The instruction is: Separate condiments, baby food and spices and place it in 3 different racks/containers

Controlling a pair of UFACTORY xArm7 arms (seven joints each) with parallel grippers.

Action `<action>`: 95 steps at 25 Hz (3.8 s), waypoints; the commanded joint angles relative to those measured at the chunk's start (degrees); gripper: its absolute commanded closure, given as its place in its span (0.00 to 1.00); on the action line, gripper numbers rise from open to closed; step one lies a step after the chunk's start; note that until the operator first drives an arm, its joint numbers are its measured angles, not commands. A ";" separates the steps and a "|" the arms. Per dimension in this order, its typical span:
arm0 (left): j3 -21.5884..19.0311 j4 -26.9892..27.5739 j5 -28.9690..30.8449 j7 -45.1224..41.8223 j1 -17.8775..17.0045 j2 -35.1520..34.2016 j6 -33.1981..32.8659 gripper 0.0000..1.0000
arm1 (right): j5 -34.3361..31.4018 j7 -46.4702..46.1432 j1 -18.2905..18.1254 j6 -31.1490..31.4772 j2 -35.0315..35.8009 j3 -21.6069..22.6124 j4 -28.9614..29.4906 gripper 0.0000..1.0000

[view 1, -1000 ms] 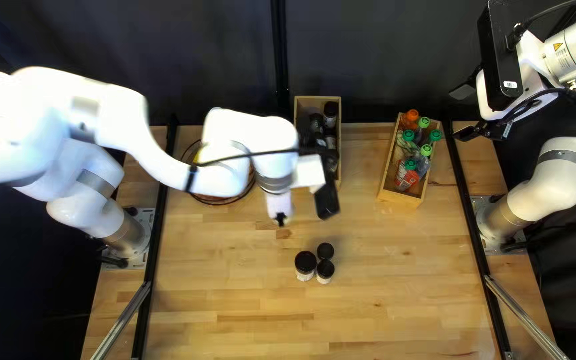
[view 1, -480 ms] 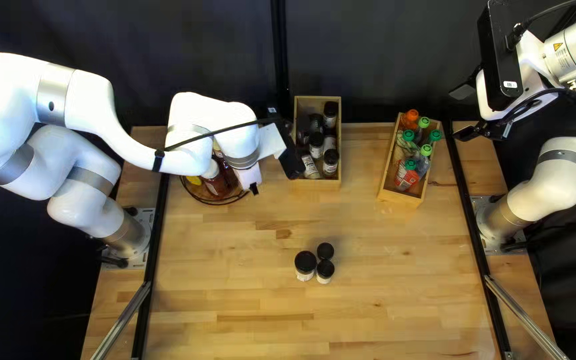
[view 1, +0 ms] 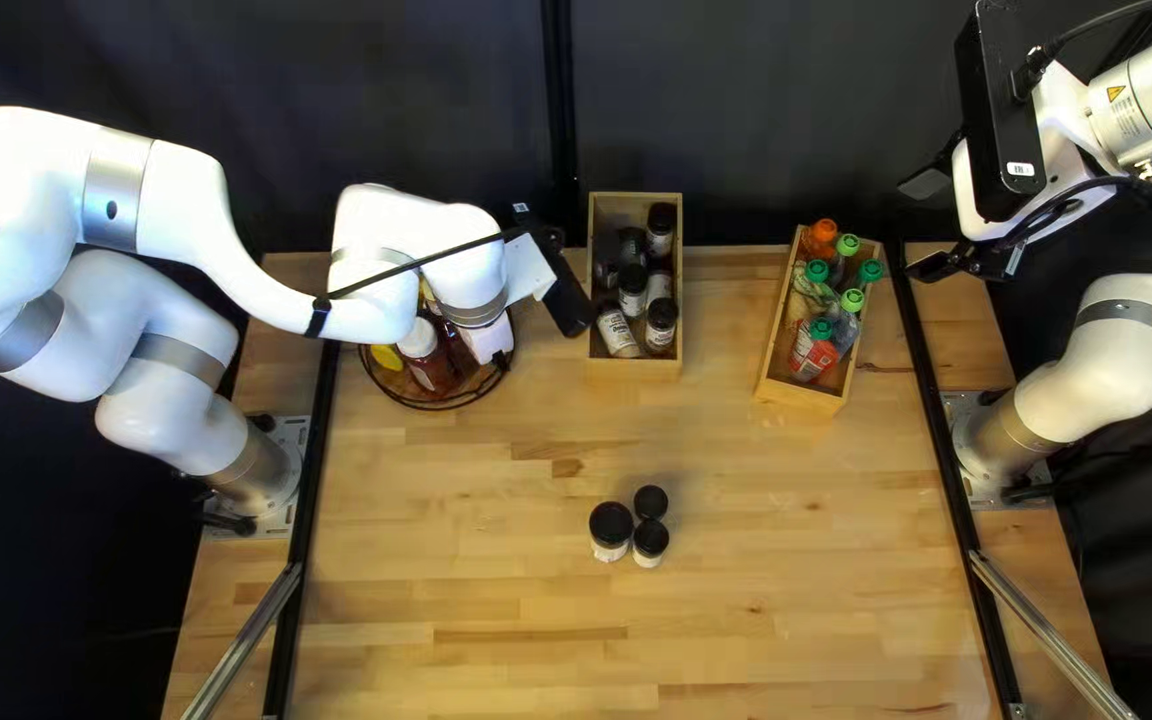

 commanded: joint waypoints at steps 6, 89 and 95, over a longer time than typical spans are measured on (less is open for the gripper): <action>1.26 0.82 -2.21 2.29 -0.22 1.38 -0.74 1.00 | 0.00 0.00 0.00 0.00 0.00 0.00 0.00 0.00; -7.81 -1.98 -13.03 24.94 -19.92 25.48 -34.38 0.00 | 0.00 0.00 0.00 0.00 0.00 0.00 0.00 0.00; -7.85 -2.09 -14.83 26.98 -18.87 26.82 -35.88 0.00 | 0.00 0.00 0.00 0.00 0.00 0.00 0.00 0.00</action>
